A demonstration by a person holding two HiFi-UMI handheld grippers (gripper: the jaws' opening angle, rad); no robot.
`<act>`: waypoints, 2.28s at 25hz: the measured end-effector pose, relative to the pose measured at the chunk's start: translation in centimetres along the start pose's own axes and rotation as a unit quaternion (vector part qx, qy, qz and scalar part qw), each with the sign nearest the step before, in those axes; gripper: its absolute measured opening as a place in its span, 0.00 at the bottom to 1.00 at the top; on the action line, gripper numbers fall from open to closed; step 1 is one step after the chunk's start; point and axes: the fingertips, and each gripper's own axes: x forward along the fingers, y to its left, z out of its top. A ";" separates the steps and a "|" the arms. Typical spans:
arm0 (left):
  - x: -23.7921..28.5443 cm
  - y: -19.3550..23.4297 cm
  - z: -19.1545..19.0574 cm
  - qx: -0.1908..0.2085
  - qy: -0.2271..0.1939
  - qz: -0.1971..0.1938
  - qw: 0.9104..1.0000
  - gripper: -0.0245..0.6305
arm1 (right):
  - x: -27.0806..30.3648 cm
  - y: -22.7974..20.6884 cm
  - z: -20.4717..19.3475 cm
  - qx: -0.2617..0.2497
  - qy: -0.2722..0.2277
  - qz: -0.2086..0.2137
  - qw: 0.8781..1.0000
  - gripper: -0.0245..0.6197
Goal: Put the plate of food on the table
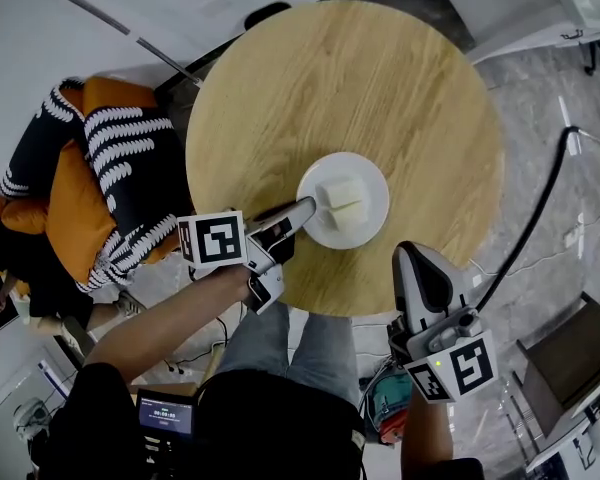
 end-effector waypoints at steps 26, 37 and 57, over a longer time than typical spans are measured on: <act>0.3 2.1 0.5 -0.020 0.016 0.037 0.999 0.07 | 1.2 -0.9 -1.3 0.023 0.015 0.008 1.000 0.05; -0.2 2.4 1.7 0.071 0.020 0.085 0.994 0.25 | 1.3 -1.2 -1.5 0.019 0.023 0.002 1.000 0.05; -0.9 1.6 2.5 0.138 -0.021 0.085 0.986 0.32 | 3.0 1.2 -4.8 -0.100 0.097 0.008 0.990 0.05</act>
